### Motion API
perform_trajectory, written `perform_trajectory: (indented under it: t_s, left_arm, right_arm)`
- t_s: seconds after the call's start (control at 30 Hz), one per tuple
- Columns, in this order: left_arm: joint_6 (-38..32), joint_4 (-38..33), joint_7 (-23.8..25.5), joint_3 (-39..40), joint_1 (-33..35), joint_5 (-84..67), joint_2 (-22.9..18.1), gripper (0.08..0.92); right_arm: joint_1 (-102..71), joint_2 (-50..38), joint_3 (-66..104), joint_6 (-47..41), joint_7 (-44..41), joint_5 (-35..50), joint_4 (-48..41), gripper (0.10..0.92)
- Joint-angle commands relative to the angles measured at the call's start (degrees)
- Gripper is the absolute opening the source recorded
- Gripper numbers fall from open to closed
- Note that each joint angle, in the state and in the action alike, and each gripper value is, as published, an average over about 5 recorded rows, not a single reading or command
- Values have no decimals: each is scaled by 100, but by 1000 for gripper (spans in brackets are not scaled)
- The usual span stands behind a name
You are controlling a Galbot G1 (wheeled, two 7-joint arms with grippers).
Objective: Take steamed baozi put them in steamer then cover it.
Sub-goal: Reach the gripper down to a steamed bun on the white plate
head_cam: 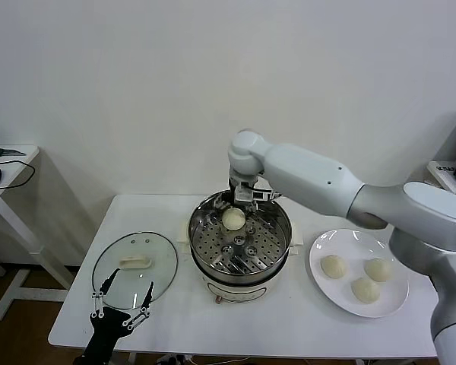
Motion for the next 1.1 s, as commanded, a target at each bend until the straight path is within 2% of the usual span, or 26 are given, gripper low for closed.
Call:
perform_trajectory:
  t_s: [0.03,0.2,0.3,0.43,0.57,0.77,1.1]
  left_arm:
    - [12,-1,-24,13,-12,0,1,823]
    - [31,-17,-14,85,-38,-112,18,823]
    - [45,-49,2,119,-41,-154,23,823]
    - [42,-67,11,137,-37,-154,33,823]
    - [41,-54,12,129,-44,-149,45,823]
    - [51,-28,9,147,-64,-140,42,823]
    - [36,45,-40,176,-94,-139,32,823]
  right_arm:
    - [467,-1140,161,-972,-292,1228,780,823]
    - [833,-2309,-324,-2763,-347,3125,624,823]
    - [784,-2771,-508,-3328,-451,3604,271,823]
    - [597,-3152,-852,-3658,-518,3980,-114,823]
    - [285,-3429,-1289,-3773,-405,4092,-167,823]
    - [-218,-3576,-1619,-3835,46,3780,-42,823]
    - [-1018,-3316,-1304,-3842,780,3317,-195,823]
